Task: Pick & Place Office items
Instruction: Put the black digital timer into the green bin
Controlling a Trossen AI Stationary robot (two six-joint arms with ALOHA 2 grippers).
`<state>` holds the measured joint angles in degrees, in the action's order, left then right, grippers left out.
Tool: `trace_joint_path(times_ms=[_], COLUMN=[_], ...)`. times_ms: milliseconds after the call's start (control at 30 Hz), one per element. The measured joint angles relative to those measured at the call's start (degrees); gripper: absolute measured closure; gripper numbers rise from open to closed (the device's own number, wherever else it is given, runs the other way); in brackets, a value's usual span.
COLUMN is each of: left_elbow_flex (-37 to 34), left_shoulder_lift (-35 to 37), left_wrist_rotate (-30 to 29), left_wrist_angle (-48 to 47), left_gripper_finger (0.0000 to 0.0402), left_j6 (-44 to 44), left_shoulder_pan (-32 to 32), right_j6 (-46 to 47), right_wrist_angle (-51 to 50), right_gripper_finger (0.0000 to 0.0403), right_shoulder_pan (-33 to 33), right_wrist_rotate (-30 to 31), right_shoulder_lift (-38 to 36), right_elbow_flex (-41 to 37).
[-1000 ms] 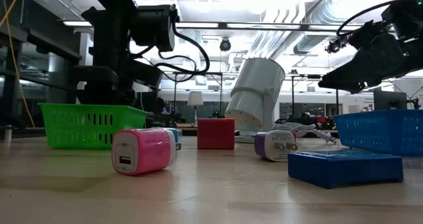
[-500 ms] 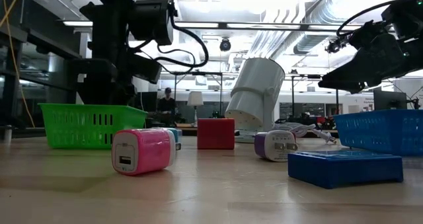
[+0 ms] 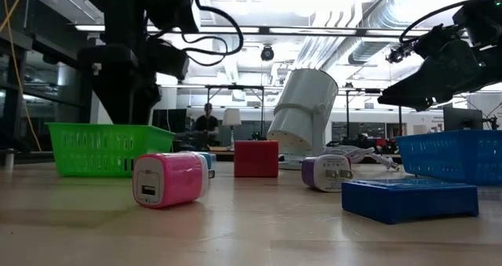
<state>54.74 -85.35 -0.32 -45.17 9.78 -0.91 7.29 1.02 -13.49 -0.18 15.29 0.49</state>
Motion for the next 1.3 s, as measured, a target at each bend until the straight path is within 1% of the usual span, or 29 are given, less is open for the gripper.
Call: trace_joint_path(times_ms=[300, 567, 833, 1000, 1100, 1200, 1300], left_elbow_flex=[0.0, 0.0, 0.0, 0.0, 0.0, 0.5, 1.4], left_shoulder_lift=[1.9, 4.2, 4.7, 4.7, 4.7, 4.7, 4.7], left_wrist_rotate=[0.0, -0.3, -1.4, -3.1, -3.2, -3.2, -4.4], left_wrist_angle=[-0.4, -0.8, -0.9, -0.8, -0.7, -0.6, -0.4], left_gripper_finger=[0.0052, 0.0052, 0.0052, 0.0052, 0.0052, 0.0052, 0.0052], left_j6=[-1.4, -1.4, -1.2, 1.8, 3.8, 8.5, 13.2], left_shoulder_pan=[0.0, 1.2, 1.2, 1.2, 1.4, 2.2, 4.0], right_j6=[0.0, 0.0, 0.0, 0.0, 0.0, 0.0, 0.0], right_wrist_angle=[0.0, 0.0, 0.0, 0.0, 0.0, 0.0, 0.0], right_gripper_finger=[0.0227, 0.0227, 0.0227, 0.0227, 0.0227, 0.0227, 0.0227], right_shoulder_pan=[0.0, 0.0, 0.0, 0.0, 0.0, 0.0, 0.0], right_wrist_rotate=[0.0, 0.0, 0.0, 0.0, 0.0, 0.0, 0.0], right_shoulder_lift=[0.0, 0.0, 0.0, 0.0, 0.0, 0.0, 0.0], right_elbow_flex=[0.0, 0.0, 0.0, 0.0, 0.0, 0.0, 0.0])
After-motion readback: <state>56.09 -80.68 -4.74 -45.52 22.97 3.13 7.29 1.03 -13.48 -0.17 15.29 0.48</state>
